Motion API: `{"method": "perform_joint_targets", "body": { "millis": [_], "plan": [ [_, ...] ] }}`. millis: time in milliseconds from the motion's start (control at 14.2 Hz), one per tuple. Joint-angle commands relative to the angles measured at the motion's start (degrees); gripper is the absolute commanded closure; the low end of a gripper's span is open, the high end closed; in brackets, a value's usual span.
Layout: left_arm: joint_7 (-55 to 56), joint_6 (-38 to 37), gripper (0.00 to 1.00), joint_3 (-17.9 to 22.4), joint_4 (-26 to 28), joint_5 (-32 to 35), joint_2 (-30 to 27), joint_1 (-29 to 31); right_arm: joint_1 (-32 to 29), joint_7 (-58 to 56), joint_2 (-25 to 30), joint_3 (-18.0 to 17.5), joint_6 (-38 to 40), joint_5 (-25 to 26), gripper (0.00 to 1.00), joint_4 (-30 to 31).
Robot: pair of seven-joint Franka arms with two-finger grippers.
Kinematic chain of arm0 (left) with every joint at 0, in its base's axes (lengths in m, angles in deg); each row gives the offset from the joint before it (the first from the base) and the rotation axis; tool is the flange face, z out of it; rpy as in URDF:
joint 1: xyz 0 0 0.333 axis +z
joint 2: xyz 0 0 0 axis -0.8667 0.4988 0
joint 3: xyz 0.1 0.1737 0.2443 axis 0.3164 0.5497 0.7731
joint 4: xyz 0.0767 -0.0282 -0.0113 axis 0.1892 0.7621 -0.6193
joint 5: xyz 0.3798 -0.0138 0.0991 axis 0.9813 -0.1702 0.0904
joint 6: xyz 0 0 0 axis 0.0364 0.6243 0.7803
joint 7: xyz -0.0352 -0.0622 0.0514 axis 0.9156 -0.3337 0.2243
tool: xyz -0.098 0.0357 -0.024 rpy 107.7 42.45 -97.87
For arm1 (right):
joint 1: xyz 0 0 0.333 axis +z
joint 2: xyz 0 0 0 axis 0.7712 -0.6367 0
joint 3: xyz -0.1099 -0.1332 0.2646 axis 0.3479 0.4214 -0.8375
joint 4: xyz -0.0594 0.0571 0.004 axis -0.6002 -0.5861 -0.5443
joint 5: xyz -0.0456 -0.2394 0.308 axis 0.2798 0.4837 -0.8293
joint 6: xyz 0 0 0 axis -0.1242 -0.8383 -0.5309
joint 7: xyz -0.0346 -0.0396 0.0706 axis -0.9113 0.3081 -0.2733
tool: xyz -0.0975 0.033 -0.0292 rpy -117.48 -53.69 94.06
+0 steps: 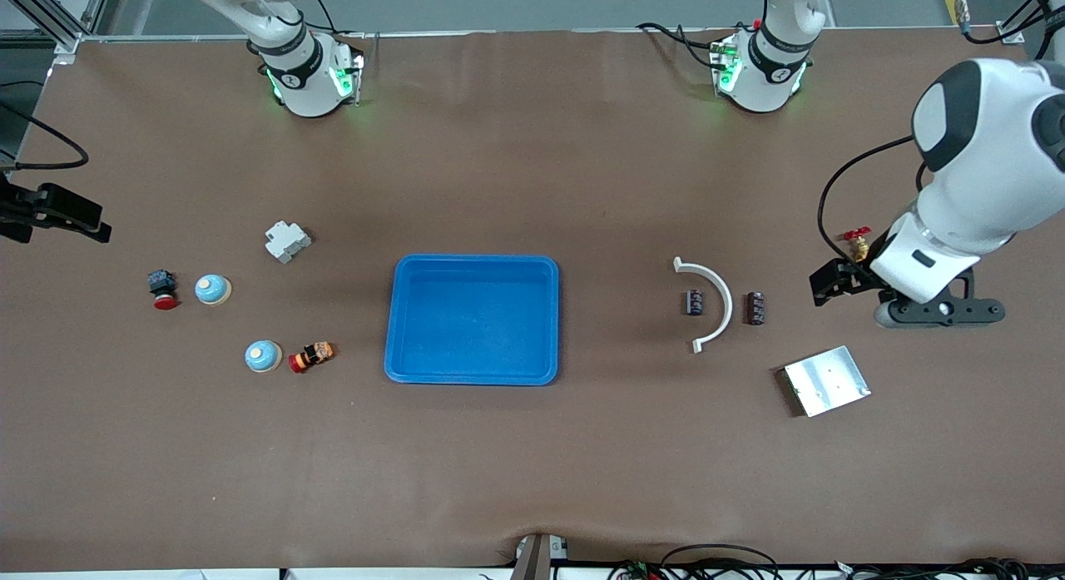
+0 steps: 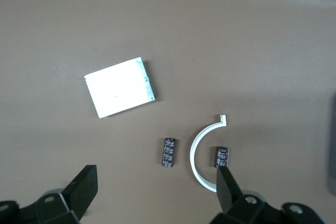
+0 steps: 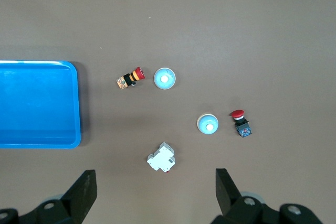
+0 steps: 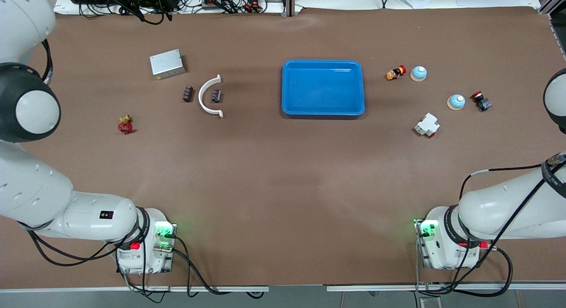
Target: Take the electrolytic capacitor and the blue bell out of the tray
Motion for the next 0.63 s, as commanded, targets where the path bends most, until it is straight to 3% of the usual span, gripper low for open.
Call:
{"method": "perform_joint_targets", "body": {
  "millis": [0,281,562],
  "plan": [
    [-1.6,-3.3,0.00,-0.1,0.7,-1.2,-4.2,1.0,0.0,-0.4,0.9,0.0,0.2,0.1,0.00,0.2],
    [-4.0,-7.8,0.00,-0.1,-0.2,-1.1,-7.7,2.7,0.0,-0.4,0.9,-0.1,0.1,0.2,0.00,0.2],
    [-4.8,-15.8,0.00,-0.3,-7.5,-0.8,-7.9,4.6,-0.1,-0.4,0.9,0.1,0.2,0.2,0.00,0.2]
  ]
}}
